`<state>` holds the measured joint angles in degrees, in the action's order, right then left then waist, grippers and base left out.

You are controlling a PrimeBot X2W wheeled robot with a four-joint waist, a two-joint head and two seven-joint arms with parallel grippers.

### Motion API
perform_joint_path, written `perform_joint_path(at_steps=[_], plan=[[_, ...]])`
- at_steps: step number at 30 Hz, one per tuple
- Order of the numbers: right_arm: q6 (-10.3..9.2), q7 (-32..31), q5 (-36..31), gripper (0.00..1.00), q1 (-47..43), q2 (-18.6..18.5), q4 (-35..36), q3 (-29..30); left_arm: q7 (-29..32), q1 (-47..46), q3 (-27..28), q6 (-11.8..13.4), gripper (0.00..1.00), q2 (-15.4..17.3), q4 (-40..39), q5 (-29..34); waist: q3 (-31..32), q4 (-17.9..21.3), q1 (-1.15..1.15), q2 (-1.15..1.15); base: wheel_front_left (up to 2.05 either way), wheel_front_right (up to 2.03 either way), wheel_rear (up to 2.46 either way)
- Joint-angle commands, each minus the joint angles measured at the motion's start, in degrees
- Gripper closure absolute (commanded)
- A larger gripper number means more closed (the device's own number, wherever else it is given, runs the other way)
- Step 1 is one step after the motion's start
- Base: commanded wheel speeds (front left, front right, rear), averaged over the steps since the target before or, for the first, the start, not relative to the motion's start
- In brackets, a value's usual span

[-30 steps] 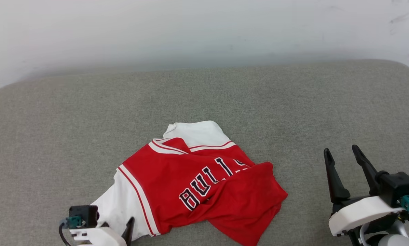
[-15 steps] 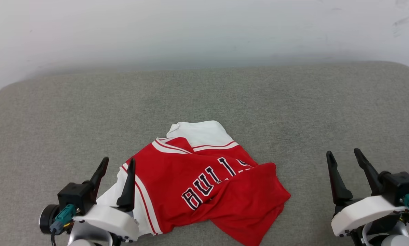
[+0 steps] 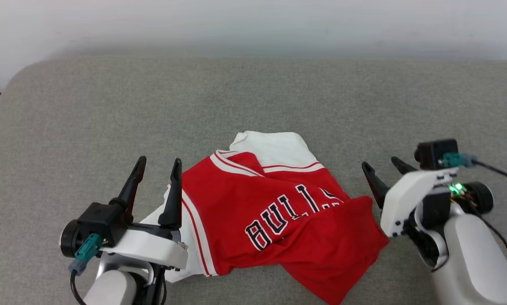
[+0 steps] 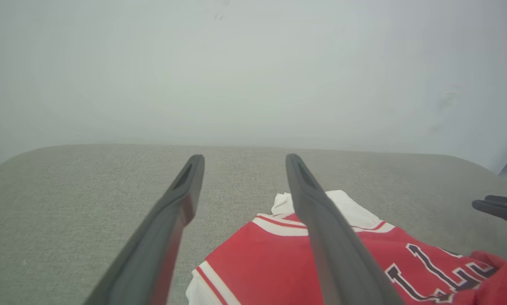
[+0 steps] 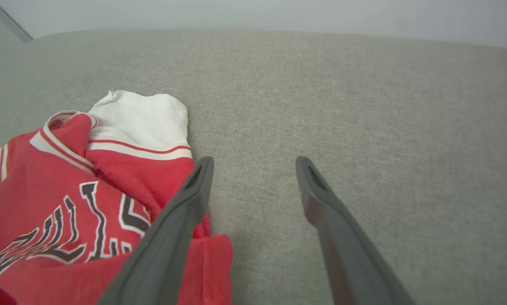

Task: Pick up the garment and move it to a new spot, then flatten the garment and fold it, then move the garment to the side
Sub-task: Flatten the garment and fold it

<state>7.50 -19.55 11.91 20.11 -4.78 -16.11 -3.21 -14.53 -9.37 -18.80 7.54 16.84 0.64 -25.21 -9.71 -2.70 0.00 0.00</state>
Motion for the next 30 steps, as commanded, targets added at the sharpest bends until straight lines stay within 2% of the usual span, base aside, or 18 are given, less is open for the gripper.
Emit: perform_joint_path(at_steps=[1,6,10,17,23,24,25,26,30], plan=[[-0.02,-1.19,0.38,0.00,2.11,-0.83,-0.79,-0.95,-0.33,-0.91,0.16,-0.30,0.00,-0.30,-0.05,0.28,-1.94,-1.64,0.00,0.00,0.00,0.00,0.00],[-0.02,-8.91,4.08,0.00,10.48,-3.35,-6.49,-8.68,-0.64,-2.74,0.53,-1.33,0.00,-1.43,0.31,0.83,-4.58,-4.06,0.00,0.00,0.00,0.00,0.00],[-0.03,-11.27,5.73,0.00,16.36,-5.03,-11.29,-14.50,-0.74,-3.93,0.81,-2.08,0.00,-2.60,0.55,1.42,-6.53,-5.67,0.00,0.00,0.00,0.00,0.00],[-0.03,-9.57,8.70,0.00,24.02,-4.66,-22.59,-20.66,-0.78,-4.60,1.80,-3.58,0.00,-4.79,1.25,2.53,-8.57,-7.51,0.00,0.00,0.00,0.00,0.00],[0.06,-17.89,13.50,0.00,24.35,-3.56,-34.00,-26.56,-0.73,-4.53,2.21,-5.11,0.00,-6.08,2.85,3.42,-8.82,-8.29,0.00,0.00,0.00,0.00,0.00],[0.07,-19.54,14.62,0.61,24.11,-3.46,-35.33,-27.33,-0.74,-4.55,2.34,-5.37,0.00,-6.24,3.14,3.49,-8.77,-8.36,0.00,0.00,0.00,0.00,0.00],[0.07,-20.19,15.51,0.90,24.11,-3.50,-36.07,-27.99,-0.74,-4.58,2.48,-5.51,0.00,-6.38,3.38,3.67,-8.71,-8.38,0.00,0.00,0.00,0.00,0.00],[0.07,-20.29,16.31,1.00,24.35,-3.64,-36.44,-28.43,-0.74,-4.50,2.55,-5.63,0.00,-6.64,3.68,3.78,-8.65,-8.37,0.00,0.00,0.00,0.00,0.00],[-0.05,-15.58,17.77,1.00,27.28,-4.97,-35.54,-28.67,-0.73,-3.46,3.11,-5.89,0.00,-7.01,5.13,3.92,-7.76,-7.77,0.00,0.00,0.00,0.00,0.00]])
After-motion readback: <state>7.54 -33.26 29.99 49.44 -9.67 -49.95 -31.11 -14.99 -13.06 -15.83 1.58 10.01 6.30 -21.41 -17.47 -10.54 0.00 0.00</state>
